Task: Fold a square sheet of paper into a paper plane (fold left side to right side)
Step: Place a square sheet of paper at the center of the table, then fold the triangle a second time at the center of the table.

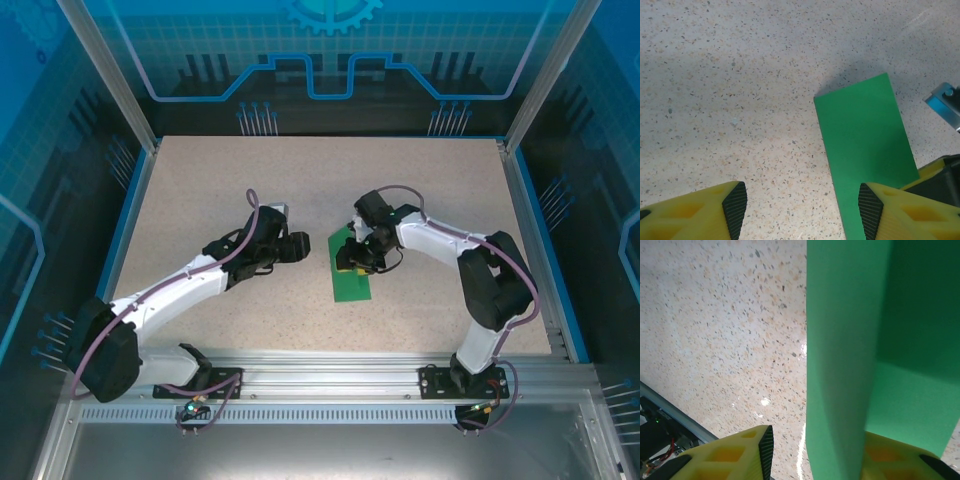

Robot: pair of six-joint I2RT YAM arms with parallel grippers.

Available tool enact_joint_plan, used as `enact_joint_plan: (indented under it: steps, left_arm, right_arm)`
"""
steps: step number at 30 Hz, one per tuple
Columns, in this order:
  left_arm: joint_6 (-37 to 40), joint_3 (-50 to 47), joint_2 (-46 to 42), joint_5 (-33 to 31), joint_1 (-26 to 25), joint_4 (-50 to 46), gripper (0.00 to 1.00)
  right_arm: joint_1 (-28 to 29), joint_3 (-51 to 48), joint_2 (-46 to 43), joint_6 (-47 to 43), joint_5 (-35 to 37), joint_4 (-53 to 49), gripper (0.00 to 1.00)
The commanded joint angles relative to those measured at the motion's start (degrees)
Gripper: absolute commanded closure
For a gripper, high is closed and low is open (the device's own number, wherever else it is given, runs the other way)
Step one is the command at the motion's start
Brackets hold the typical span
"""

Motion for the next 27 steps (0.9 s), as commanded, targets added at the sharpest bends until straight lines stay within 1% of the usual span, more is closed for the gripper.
enact_joint_plan:
  steps: [1, 4, 6, 10, 15, 18, 21, 27]
  left_arm:
    - [3.0, -2.2, -3.5, 3.5, -1.4, 2.9, 0.35]
    - [5.8, -3.2, -5.2, 4.3, -4.8, 3.9, 0.35]
    - [7.4, -3.2, -5.6, 4.3, -8.0, 3.7, 0.35]
    - [7.5, -3.2, -4.4, 3.5, -14.5, 3.7, 0.33]
    - [6.2, 0.0, 2.4, -1.5, -23.3, 1.6, 0.31]
    - [6.3, 4.8, 8.6, -4.7, -26.6, -1.7, 0.3]
    - [6.7, 10.5, 14.9, -7.3, -28.2, -6.1, 0.29]
    - [7.1, 20.6, 24.6, -10.3, -29.4, -12.9, 0.27]
  right_arm:
    - [-2.0, 2.3, 1.1, -1.0, -0.8, -1.1, 0.6]
    - [-3.7, 3.8, 2.7, -1.3, -2.5, -0.8, 0.6]
    - [-4.5, 5.3, 3.7, -1.4, -3.6, -0.6, 0.6]
    - [-6.1, 7.8, 5.7, -1.8, -5.6, -0.6, 0.6]
    - [-7.5, 9.2, 7.2, -1.9, -7.3, -0.7, 0.6]
    - [-7.8, 9.5, 7.2, -2.1, -7.6, -0.9, 0.6]
    - [-8.0, 9.3, 7.4, -2.0, -8.6, -0.8, 0.6]
    - [-8.2, 8.9, 7.5, -2.1, -8.7, -0.6, 0.6]
